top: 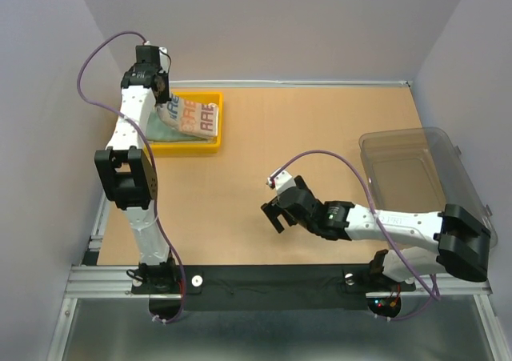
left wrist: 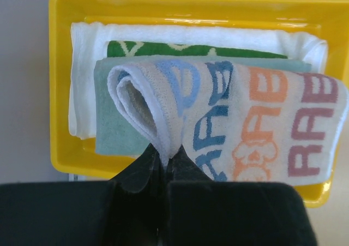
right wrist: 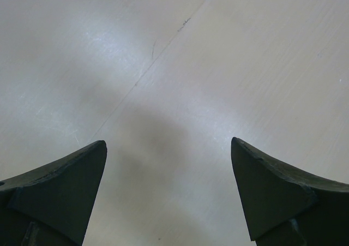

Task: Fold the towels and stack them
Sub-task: Neatly place the folded towel into the bin

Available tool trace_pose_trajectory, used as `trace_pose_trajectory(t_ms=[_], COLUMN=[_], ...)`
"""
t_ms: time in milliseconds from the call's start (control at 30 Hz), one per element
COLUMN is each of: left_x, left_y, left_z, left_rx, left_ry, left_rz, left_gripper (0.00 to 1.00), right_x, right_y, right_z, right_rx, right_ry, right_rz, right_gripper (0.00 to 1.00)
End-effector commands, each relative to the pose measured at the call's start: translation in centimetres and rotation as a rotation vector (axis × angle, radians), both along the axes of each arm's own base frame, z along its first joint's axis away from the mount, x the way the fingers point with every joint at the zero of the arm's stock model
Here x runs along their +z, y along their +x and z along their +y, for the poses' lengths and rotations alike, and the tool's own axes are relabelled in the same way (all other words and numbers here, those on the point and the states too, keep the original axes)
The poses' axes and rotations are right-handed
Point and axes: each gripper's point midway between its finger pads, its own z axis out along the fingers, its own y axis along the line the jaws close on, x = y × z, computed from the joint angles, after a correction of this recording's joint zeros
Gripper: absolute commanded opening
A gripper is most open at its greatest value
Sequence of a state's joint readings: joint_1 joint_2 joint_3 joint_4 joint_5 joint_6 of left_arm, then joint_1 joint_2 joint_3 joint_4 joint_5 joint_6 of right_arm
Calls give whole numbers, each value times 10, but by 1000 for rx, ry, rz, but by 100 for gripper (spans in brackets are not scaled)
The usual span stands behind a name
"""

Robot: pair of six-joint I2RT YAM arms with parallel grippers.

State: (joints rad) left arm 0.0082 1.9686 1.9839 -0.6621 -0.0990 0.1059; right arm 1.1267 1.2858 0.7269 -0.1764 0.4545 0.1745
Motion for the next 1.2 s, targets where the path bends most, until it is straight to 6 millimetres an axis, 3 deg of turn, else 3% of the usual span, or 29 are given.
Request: trace_pose_trajectory(t_ms=[0, 67, 233, 367, 433, 467, 533, 600, 767, 867, 900, 933, 967, 1000, 1033, 1067, 1100, 1133, 1167], left_x=[-15, -37, -63, -77, -81, -79, -63, -48, 15, 34, 35, 54, 43, 49, 75, 58, 63, 98, 82], left_y=[15, 12, 17, 18, 15, 13, 13, 13, 7, -8, -11, -20, -23, -25, -37, -46, -54, -69, -84], left_z=[21, 30, 52, 59, 65, 70, 79, 84, 108, 118, 114, 110, 96, 87, 77, 62, 52, 35, 26], left_rx=[52, 93, 178, 207, 243, 264, 313, 344, 492, 547, 547, 539, 474, 437, 425, 359, 322, 264, 235], left_ry=[55, 86, 184, 212, 239, 265, 301, 317, 352, 335, 315, 286, 237, 201, 136, 84, 53, -5, -31], left_rz=[-36, -2, 14, 35, 42, 42, 10, -26, -162, -164, -166, -206, -187, -212, -290, -263, -281, -384, -362], left_gripper=[3, 5, 8, 11, 26, 50, 68, 78, 87, 89, 91, 92, 95, 95, 95, 95, 96, 96, 96], right_x=[16, 14, 8, 3, 3, 3, 4, 6, 13, 26, 30, 35, 42, 45, 50, 56, 65, 71, 75], right_y=[8, 8, 7, 4, 4, 4, 4, 5, 12, 25, 30, 39, 44, 49, 60, 66, 70, 79, 82], right_z=[12, 12, 13, 12, 12, 12, 13, 14, 13, 4, 0, -9, -15, -23, -38, -47, -57, -76, -86], right_rx=[4, 5, 4, 6, 6, 7, 9, 6, -39, -124, -149, -199, -235, -266, -331, -374, -421, -497, -541], right_ry=[27, 22, 16, 10, 10, 8, 15, 23, 38, 79, 93, 105, 132, 139, 140, 148, 171, 158, 170], right_rz=[-22, -18, -4, 10, 10, 9, 10, 9, -9, -38, -42, -55, -62, -69, -87, -103, -121, -147, -157], right_gripper=[100, 100, 100, 100, 100, 100, 100, 100, 100, 100, 100, 100, 100, 100, 100, 100, 100, 100, 100])
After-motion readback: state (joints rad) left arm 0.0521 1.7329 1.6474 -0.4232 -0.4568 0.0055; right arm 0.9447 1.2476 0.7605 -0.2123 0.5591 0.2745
